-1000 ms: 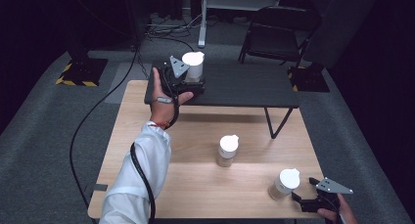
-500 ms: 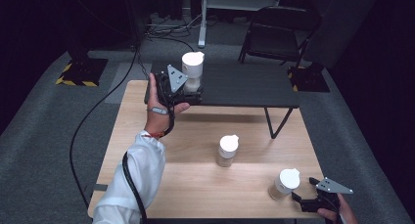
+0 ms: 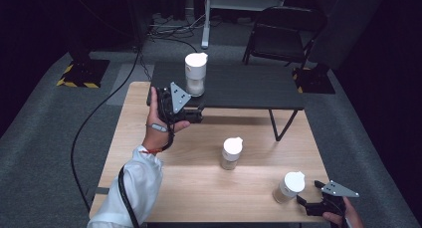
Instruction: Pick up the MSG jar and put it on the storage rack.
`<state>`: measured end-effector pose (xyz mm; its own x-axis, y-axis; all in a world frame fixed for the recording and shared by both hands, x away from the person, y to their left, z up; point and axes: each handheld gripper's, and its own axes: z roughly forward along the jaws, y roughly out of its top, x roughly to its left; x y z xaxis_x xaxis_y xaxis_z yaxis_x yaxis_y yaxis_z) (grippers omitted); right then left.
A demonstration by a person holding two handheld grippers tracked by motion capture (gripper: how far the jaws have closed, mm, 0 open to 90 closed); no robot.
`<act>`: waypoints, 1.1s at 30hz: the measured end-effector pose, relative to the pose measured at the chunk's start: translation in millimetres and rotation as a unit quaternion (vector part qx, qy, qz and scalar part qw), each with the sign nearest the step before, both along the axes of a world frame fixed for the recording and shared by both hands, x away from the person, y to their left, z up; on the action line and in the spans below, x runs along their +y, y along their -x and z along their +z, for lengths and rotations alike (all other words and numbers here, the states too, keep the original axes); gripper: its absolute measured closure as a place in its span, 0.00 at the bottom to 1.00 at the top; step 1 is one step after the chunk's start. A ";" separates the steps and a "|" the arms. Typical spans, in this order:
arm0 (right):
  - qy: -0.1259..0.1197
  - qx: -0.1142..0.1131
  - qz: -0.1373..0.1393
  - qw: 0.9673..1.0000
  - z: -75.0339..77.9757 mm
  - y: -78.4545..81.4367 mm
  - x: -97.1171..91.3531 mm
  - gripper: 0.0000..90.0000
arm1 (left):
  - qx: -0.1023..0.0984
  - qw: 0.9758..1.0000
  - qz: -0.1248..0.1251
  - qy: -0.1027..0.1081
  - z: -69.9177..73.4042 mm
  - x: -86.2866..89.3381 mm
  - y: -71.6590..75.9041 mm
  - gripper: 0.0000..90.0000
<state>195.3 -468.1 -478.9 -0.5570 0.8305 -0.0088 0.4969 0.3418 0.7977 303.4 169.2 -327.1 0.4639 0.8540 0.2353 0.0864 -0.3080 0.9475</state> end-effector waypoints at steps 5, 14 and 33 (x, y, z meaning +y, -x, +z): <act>0.000 0.000 0.000 1.000 0.0 0.0 0.0 0.00 | 0.001 1.000 -0.007 -0.019 -11.2 0.1 8.0 0.00; 0.000 0.000 0.000 1.000 0.0 0.0 0.0 0.00 | 0.015 0.999 -0.005 -0.038 -34.0 1.2 15.8 0.00; 0.000 0.000 0.000 1.000 -0.1 0.1 -0.1 0.00 | 0.049 0.993 -0.017 -0.104 -66.8 -1.1 33.6 0.00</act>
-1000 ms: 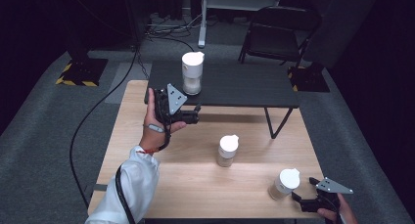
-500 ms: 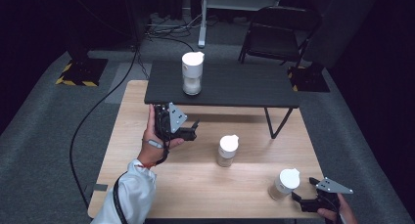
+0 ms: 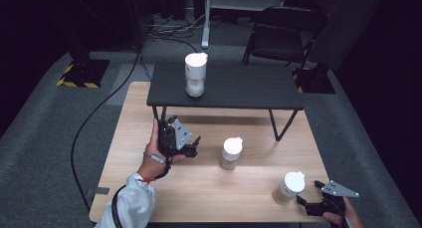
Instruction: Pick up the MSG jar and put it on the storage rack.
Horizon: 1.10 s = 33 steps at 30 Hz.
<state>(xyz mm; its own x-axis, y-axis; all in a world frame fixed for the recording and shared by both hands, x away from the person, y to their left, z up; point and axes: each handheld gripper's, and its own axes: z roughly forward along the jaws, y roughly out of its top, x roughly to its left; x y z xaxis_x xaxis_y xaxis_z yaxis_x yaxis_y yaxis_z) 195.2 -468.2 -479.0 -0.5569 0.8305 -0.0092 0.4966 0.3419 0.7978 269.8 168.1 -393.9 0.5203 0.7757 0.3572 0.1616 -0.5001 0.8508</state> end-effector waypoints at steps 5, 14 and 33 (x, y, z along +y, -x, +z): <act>0.000 0.000 -0.001 1.000 -0.1 0.2 0.1 0.00 | 0.013 1.000 -0.005 -0.014 -8.2 -1.4 3.5 0.00; 0.000 0.000 -0.001 1.000 -0.1 0.2 0.1 0.00 | 0.042 0.998 -0.003 -0.035 -27.0 -0.5 7.8 0.01; 0.000 0.000 -0.001 1.000 -0.1 0.2 0.1 0.00 | 0.104 0.992 0.008 -0.076 -50.3 11.3 13.0 0.01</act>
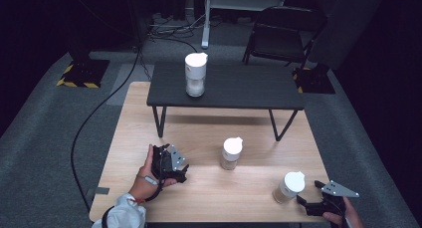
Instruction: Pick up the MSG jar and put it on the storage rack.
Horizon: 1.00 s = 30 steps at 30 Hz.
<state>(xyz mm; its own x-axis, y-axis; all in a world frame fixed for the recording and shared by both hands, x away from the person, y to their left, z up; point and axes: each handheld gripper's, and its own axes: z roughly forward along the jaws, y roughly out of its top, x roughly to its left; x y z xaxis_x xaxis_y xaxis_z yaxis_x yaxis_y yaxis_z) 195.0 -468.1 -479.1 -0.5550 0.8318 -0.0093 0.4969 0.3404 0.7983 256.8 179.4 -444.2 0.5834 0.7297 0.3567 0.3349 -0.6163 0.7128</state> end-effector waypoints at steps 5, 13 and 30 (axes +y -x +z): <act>0.000 0.000 0.000 1.000 0.0 0.0 -0.1 0.00 | 0.022 0.999 0.011 0.021 -2.3 8.9 -0.5 0.01; 0.000 0.000 0.000 1.000 0.0 0.0 -0.1 0.00 | 0.043 0.998 0.024 0.029 -5.7 22.5 5.0 0.01; 0.000 0.000 0.000 1.000 0.0 0.0 0.0 0.00 | 0.102 0.991 0.033 0.082 -12.0 53.2 -1.3 0.00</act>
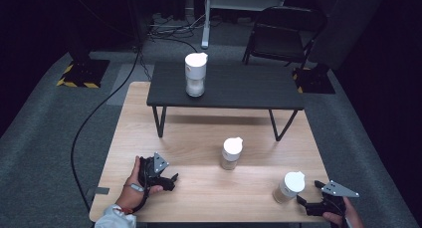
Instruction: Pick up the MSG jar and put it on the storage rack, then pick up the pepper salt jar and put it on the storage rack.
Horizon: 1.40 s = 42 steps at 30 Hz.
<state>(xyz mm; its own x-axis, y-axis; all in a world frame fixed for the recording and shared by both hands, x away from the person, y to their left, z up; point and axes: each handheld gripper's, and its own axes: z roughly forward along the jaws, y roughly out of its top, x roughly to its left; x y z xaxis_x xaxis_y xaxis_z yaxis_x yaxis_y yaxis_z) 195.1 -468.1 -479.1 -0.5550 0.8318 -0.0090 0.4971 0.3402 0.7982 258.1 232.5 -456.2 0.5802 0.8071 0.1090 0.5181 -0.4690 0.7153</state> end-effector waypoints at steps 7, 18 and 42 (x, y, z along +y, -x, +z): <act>0.000 0.000 0.000 1.000 0.1 0.0 0.0 0.00 | 0.050 0.998 0.008 0.037 2.9 15.5 -13.4 0.00; 0.000 0.001 -0.001 1.000 0.3 -0.1 0.5 0.00 | 0.051 0.998 0.004 0.038 2.7 17.7 -14.0 0.00; -0.012 -0.015 -0.010 1.000 11.6 10.6 -5.9 0.02 | 0.050 0.998 0.002 0.038 2.6 18.0 -14.1 0.00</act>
<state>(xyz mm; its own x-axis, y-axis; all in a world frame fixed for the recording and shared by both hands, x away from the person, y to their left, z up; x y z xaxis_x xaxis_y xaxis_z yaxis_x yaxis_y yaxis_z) 184.5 -474.0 -467.4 -0.5385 0.8426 -0.0047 0.4789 0.3106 0.8211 272.2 250.6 -453.6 0.5811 0.8137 -0.0106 0.5914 -0.4133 0.6924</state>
